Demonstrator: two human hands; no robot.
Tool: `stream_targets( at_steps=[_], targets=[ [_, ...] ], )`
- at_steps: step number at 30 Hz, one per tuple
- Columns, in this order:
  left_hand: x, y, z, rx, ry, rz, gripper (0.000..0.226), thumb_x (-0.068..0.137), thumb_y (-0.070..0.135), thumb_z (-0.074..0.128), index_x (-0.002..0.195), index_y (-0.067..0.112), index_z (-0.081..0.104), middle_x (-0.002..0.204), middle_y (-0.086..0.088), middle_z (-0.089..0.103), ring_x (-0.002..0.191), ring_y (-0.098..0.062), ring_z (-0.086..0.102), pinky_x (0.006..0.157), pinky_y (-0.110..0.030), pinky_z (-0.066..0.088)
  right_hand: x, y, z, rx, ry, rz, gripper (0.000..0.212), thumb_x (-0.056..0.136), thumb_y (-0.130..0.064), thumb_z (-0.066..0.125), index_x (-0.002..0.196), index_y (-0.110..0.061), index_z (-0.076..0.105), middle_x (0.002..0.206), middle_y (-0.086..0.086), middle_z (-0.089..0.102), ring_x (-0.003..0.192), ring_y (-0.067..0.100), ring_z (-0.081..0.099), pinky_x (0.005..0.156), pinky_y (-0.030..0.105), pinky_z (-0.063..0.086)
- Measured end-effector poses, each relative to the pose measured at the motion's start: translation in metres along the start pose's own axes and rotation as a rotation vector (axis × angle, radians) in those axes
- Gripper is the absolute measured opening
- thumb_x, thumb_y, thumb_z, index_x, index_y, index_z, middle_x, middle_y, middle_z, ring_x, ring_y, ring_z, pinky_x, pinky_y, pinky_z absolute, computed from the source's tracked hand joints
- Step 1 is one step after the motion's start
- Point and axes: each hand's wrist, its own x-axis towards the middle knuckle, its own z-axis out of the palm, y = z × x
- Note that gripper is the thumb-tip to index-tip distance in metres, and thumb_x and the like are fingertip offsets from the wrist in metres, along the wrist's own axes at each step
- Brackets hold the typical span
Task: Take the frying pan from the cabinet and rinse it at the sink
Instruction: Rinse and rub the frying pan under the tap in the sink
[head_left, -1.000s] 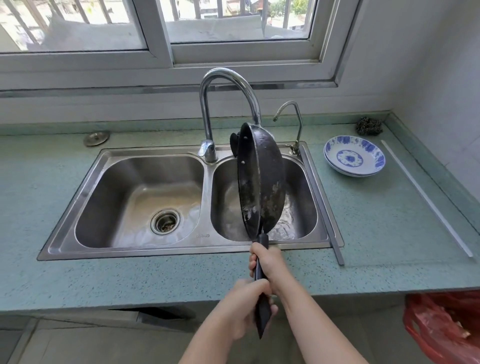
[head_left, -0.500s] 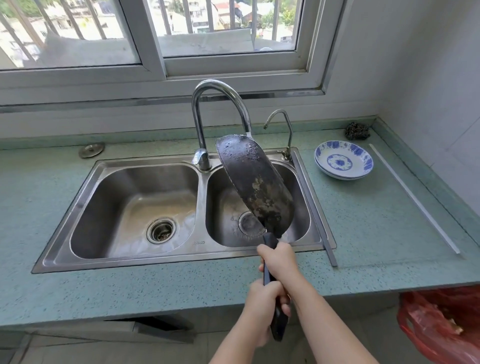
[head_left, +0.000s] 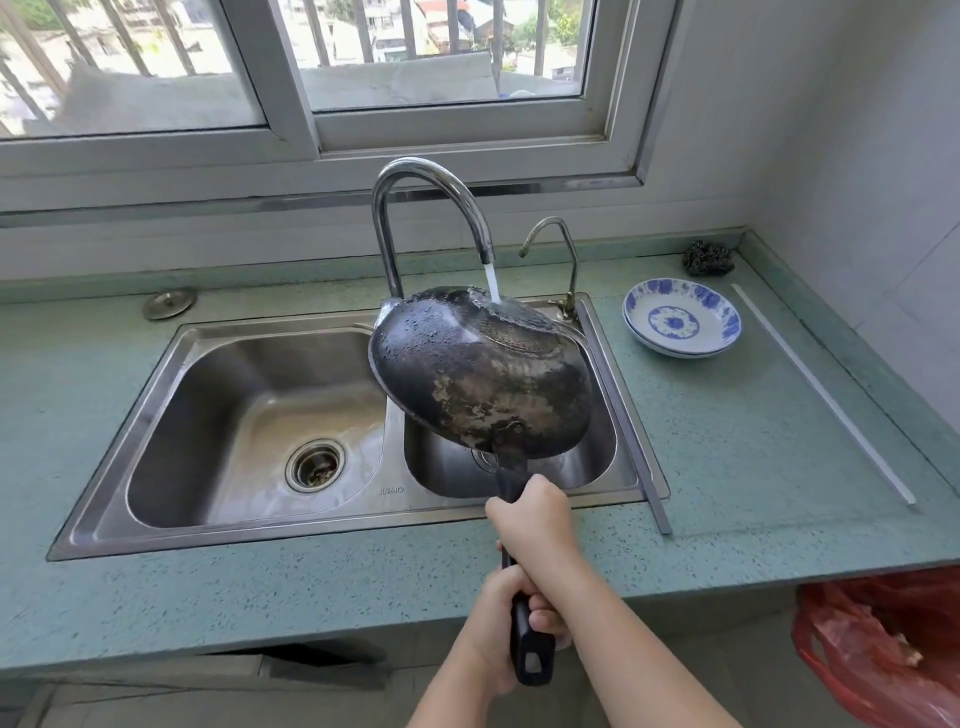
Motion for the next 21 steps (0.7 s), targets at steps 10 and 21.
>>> stream_targets(
  at_steps=[10, 21],
  targets=[
    [0.003, 0.007, -0.009, 0.164, 0.02, -0.113, 0.027, 0.073, -0.001, 0.035, 0.05, 0.007, 0.047, 0.047, -0.004, 0.044, 0.04, -0.015, 0.043, 0.049, -0.021, 0.042, 0.003, 0.005, -0.006, 0.004, 0.028, -0.035, 0.019, 0.074, -0.018, 0.058, 0.066, -0.015, 0.041, 0.083, 0.011, 0.064, 0.077, 0.034, 0.068, 0.063, 0.035, 0.054],
    [0.004, -0.012, 0.005, 0.315, 0.144, 0.1, 0.01, 0.074, -0.003, 0.048, 0.075, 0.007, 0.048, 0.038, 0.0, 0.043, 0.031, -0.01, 0.037, 0.038, -0.016, 0.034, 0.003, 0.012, -0.011, -0.077, -0.006, -0.05, 0.015, 0.076, -0.019, 0.059, 0.076, -0.009, 0.047, 0.08, 0.007, 0.058, 0.078, 0.028, 0.061, 0.059, 0.028, 0.042]
  ],
)
